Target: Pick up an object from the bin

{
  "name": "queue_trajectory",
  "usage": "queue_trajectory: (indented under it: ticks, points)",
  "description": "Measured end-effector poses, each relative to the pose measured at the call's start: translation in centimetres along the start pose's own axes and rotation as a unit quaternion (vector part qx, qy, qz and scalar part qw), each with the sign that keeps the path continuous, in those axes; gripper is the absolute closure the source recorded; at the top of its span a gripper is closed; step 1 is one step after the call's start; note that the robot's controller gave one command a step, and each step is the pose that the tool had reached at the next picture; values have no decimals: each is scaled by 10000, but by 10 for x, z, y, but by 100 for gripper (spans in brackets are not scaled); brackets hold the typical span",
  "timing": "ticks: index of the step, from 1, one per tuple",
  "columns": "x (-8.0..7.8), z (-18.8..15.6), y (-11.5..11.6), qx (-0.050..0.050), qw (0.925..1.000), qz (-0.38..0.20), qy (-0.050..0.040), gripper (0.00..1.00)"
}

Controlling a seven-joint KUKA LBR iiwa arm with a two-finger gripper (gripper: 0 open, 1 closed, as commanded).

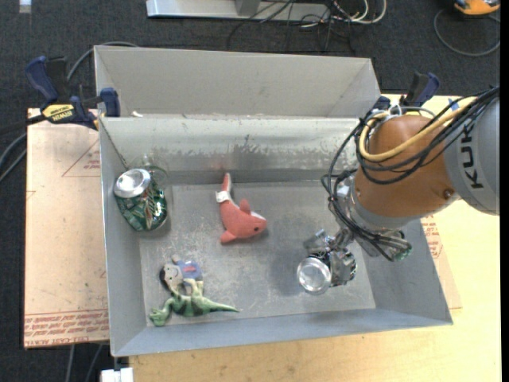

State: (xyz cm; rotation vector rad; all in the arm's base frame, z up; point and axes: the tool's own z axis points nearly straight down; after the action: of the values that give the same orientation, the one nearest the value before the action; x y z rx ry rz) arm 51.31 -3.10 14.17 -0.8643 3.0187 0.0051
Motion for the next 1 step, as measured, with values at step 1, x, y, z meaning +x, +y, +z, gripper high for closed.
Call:
queue_trajectory:
  ticks: [1]
  points:
    - [0, -4, 0, -6, 10000, 0, 6, 100]
